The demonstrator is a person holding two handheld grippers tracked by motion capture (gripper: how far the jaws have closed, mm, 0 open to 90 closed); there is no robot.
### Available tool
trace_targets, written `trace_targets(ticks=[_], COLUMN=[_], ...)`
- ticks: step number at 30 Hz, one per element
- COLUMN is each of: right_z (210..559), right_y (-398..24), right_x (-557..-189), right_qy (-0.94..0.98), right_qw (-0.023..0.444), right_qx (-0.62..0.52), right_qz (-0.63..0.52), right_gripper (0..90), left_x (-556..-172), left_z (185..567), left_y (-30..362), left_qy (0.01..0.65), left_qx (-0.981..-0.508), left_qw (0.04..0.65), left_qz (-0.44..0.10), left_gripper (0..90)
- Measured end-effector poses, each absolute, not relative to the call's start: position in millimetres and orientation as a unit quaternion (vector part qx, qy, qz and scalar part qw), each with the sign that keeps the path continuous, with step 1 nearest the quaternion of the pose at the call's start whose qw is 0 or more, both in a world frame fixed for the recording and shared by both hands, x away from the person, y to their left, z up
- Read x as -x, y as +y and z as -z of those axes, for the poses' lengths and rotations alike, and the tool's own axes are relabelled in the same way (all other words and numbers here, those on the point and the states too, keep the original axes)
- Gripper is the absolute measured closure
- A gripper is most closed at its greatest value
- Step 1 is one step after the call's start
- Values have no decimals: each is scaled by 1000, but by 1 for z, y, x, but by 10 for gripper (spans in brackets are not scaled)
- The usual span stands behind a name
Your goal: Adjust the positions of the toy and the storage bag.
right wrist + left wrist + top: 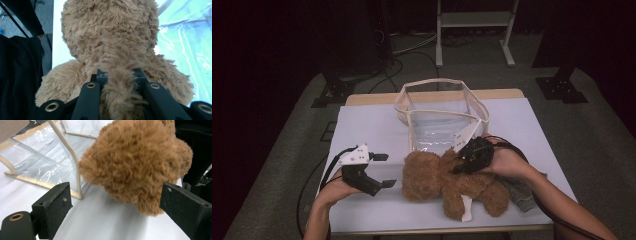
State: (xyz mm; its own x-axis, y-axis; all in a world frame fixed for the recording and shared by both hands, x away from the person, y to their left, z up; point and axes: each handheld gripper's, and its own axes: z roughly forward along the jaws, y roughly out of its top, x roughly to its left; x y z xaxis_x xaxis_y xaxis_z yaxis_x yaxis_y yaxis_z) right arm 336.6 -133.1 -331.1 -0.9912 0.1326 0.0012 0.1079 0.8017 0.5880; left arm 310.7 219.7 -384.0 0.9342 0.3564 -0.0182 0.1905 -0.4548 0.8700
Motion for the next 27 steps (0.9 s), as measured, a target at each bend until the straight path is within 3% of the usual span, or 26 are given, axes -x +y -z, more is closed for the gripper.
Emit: trace_targets(ticks=[27], right_z=[281], right_y=[-134], right_x=[-342], right_qy=[935], right_qw=[23], right_qx=[-79], right_qz=[-346], right_gripper=[756], left_x=[-311], left_z=[383], left_y=[239], left_qy=[178], left_qx=[-838], left_qw=[507], left_qz=[-91], left_gripper=[95])
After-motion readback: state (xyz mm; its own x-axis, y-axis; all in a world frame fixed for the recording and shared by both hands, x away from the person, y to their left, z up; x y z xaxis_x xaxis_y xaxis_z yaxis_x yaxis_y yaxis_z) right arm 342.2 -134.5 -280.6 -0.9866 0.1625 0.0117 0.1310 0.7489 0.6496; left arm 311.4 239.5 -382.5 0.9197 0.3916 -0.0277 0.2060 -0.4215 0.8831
